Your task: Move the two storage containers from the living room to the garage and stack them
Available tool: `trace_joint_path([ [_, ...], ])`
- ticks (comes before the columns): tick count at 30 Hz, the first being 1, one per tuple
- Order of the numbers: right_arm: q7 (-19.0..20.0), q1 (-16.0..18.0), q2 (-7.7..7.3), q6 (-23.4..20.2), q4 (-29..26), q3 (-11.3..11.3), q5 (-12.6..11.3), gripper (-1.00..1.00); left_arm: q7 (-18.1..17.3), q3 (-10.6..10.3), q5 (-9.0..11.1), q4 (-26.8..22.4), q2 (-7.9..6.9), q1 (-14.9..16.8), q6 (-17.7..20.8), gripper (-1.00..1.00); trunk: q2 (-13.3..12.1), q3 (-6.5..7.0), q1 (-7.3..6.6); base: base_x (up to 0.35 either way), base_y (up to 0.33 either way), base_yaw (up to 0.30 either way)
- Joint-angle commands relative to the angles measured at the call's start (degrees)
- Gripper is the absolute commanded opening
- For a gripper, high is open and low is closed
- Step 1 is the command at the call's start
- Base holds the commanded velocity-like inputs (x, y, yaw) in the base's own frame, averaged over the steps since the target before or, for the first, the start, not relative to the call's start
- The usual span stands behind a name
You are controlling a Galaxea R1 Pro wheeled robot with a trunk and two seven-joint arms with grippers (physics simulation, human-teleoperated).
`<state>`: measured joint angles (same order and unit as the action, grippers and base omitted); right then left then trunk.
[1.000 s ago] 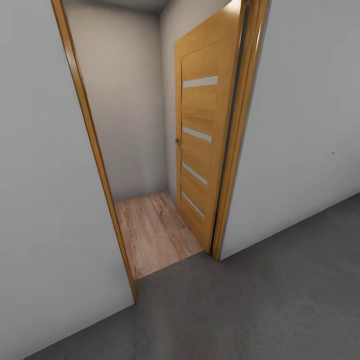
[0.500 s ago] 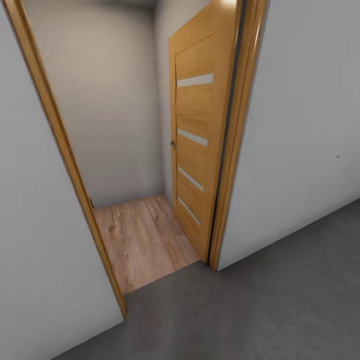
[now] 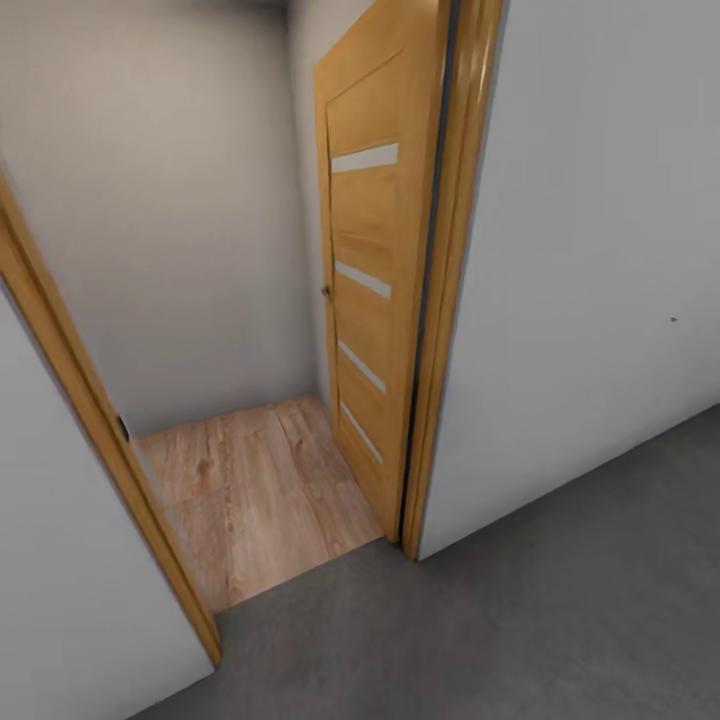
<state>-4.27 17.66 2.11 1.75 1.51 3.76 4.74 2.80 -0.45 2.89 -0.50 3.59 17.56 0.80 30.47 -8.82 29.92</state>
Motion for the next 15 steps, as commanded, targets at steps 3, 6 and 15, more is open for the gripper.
trace_joint_path([
  [3,-0.21,0.07,-0.01,0.23,0.16,0.44,0.50,1.00,0.19,-0.07,0.34,-0.03,0.02,0.04,0.08,1.00,0.08,-0.10,0.04,0.224,-0.273,0.000],
  [6,-0.21,0.09,-0.11,0.22,0.16,0.42,0.51,1.00,0.19,-0.07,0.36,-0.03,0.02,0.04,0.08,1.00,0.08,-0.10,0.04,0.224,-0.273,0.000],
  [15,-0.21,0.06,-0.21,0.18,0.16,0.40,0.64,1.00,0.19,-0.07,0.36,-0.03,-0.04,0.02,0.01,1.00,0.08,-0.10,0.04,0.223,-0.265,0.002],
])
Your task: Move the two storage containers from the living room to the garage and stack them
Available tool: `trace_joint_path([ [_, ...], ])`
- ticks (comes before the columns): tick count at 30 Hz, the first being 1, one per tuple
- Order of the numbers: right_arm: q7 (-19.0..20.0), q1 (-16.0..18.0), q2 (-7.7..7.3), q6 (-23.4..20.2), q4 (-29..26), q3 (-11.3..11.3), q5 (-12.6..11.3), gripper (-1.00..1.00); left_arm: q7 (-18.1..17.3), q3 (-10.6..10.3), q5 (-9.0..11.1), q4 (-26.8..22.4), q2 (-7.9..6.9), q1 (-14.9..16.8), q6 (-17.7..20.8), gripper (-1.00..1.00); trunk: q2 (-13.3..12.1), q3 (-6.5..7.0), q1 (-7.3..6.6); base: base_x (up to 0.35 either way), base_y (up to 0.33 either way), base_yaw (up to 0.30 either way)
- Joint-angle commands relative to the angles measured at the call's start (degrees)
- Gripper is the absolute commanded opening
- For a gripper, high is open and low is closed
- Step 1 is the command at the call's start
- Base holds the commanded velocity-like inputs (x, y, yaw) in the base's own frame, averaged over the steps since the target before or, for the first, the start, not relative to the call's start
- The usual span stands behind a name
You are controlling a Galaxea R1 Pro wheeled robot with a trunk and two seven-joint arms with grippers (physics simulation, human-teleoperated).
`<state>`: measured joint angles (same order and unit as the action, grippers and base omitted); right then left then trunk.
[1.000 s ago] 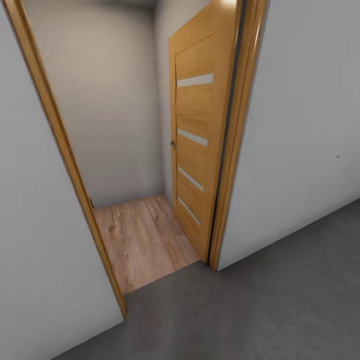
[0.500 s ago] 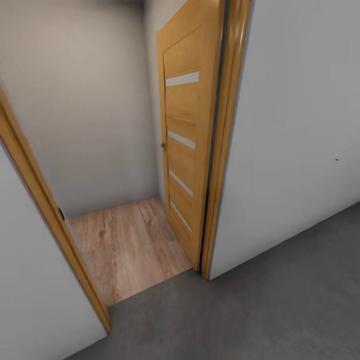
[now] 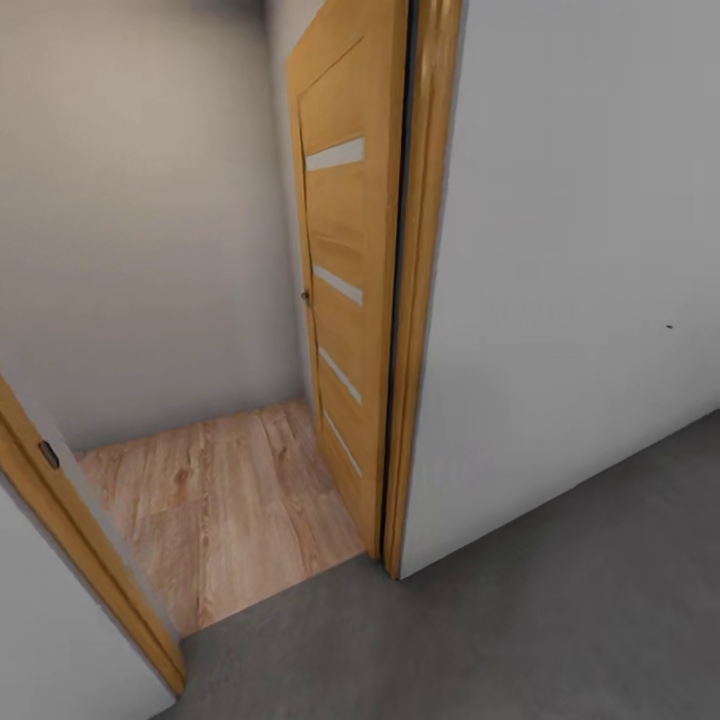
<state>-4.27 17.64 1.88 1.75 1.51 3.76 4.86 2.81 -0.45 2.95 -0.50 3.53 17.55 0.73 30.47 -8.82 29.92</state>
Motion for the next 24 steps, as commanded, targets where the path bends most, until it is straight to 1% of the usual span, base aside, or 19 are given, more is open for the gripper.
trace_joint_path([
  [1,-0.22,0.10,-0.01,0.21,0.16,0.39,0.56,1.00,0.18,-0.08,0.31,-0.03,0.00,0.03,0.07,1.00,0.08,-0.10,0.04,0.218,-0.220,0.072],
  [4,-0.22,0.08,-0.03,0.26,0.16,0.37,0.74,1.00,0.18,-0.08,0.31,-0.03,-0.01,0.03,0.06,1.00,0.08,-0.10,0.04,0.178,-0.169,0.167],
  [7,-0.22,0.11,-0.04,0.27,0.16,0.37,0.82,1.00,0.22,-0.08,0.36,-0.03,-0.01,0.03,0.06,1.00,0.08,-0.14,0.04,0.062,-0.058,0.229],
  [24,-0.22,0.09,-0.13,0.25,0.16,0.37,0.85,1.00,0.18,-0.08,0.39,-0.03,0.04,0.03,-0.01,1.00,0.08,-0.62,0.04,0.001,-0.001,0.251],
])
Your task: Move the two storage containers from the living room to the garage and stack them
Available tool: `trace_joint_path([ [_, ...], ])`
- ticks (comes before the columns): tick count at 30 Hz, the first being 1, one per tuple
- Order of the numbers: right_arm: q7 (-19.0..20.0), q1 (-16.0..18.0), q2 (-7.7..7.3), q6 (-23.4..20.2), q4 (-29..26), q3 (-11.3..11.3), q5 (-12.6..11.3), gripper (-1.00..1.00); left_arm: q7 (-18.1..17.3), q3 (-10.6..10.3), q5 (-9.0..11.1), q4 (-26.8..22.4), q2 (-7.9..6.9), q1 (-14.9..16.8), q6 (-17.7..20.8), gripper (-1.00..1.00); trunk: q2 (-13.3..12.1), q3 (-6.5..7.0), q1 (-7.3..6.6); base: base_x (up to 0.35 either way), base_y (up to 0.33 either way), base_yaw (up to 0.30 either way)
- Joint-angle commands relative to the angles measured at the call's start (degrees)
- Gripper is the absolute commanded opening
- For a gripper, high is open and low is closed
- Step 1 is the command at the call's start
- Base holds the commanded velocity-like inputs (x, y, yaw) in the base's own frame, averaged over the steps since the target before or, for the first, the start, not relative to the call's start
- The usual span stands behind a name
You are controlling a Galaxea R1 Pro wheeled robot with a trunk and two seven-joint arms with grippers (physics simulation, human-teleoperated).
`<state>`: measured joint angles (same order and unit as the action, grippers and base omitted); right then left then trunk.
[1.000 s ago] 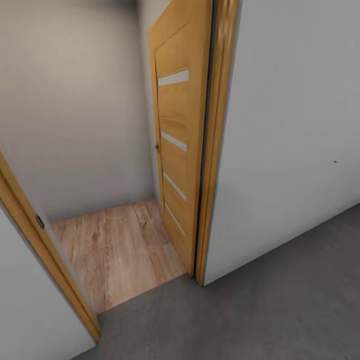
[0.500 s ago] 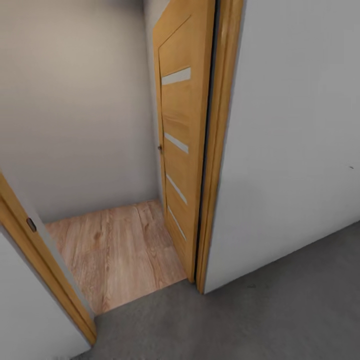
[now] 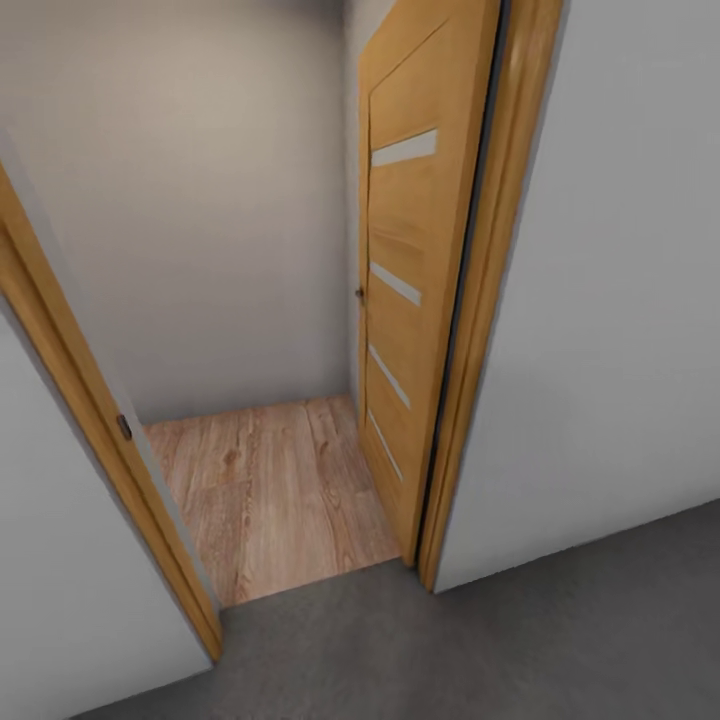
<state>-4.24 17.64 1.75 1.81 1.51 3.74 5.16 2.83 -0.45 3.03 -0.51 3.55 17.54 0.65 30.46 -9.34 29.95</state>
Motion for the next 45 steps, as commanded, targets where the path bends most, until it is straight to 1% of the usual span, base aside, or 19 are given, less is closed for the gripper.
trace_joint_path([
  [1,-0.24,0.09,0.01,0.18,0.16,0.40,0.55,1.00,0.16,-0.07,0.31,-0.02,0.03,0.05,0.08,1.00,0.09,-0.13,0.02,0.000,0.000,0.251],
  [9,-0.24,0.11,-0.04,0.17,0.16,0.40,0.55,1.00,0.16,0.00,0.31,-0.02,0.06,0.05,0.04,1.00,0.09,-0.36,0.02,0.001,0.000,0.246],
  [13,-0.24,0.08,-0.07,0.14,0.16,0.38,0.55,1.00,0.12,-0.03,0.29,-0.06,-0.03,0.05,0.02,1.00,0.09,-0.43,0.02,0.148,0.000,0.107],
  [31,-0.24,0.10,-0.08,0.18,0.14,0.39,0.55,1.00,0.07,-0.07,0.31,-0.10,-0.04,0.06,0.05,1.00,0.09,-0.44,0.02,0.323,0.000,0.009],
  [38,-0.24,0.10,-0.08,0.21,0.15,0.32,0.62,1.00,0.07,-0.07,0.24,-0.10,0.03,0.04,-0.01,1.00,0.09,-0.44,0.02,0.333,-0.044,0.185],
  [45,-0.24,0.11,-0.08,0.21,0.16,0.31,0.64,1.00,0.07,-0.07,0.29,-0.10,0.06,0.05,-0.04,1.00,0.09,-0.44,0.02,0.270,-0.164,0.255],
])
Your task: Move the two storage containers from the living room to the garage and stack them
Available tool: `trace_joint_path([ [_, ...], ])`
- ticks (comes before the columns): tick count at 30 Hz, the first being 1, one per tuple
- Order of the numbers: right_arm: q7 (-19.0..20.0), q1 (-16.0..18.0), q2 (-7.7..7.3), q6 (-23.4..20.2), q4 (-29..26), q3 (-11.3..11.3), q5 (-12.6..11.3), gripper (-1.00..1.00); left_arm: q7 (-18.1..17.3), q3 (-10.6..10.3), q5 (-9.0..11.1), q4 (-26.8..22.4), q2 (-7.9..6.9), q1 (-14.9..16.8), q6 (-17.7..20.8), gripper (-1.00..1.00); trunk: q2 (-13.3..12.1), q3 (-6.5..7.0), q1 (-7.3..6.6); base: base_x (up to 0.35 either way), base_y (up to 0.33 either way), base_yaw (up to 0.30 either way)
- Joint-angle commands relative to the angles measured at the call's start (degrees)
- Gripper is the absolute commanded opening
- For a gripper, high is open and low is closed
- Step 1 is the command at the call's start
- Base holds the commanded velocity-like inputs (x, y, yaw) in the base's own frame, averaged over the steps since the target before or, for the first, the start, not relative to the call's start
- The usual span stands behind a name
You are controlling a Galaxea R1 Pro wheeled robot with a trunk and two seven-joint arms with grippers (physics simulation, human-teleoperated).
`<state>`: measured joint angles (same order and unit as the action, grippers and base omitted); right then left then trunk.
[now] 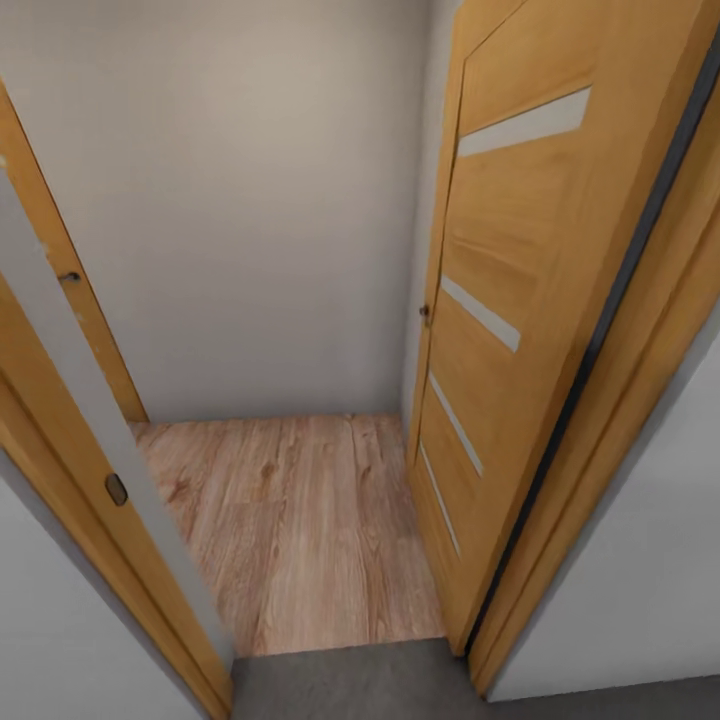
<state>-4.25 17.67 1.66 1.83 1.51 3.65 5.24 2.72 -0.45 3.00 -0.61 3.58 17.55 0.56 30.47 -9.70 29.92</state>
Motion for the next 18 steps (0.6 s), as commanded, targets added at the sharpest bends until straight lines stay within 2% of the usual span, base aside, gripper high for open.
trace_joint_path([
  [1,-0.23,0.08,0.01,0.19,0.15,0.39,0.56,1.00,0.18,-0.08,0.30,-0.01,0.02,0.05,0.06,1.00,0.08,-0.09,0.04,0.233,-0.189,0.260],
  [18,-0.23,0.08,0.01,0.19,0.15,0.39,0.56,1.00,0.21,-0.08,0.30,-0.01,0.02,0.04,0.06,1.00,0.08,-0.09,0.04,0.202,-0.181,0.260],
])
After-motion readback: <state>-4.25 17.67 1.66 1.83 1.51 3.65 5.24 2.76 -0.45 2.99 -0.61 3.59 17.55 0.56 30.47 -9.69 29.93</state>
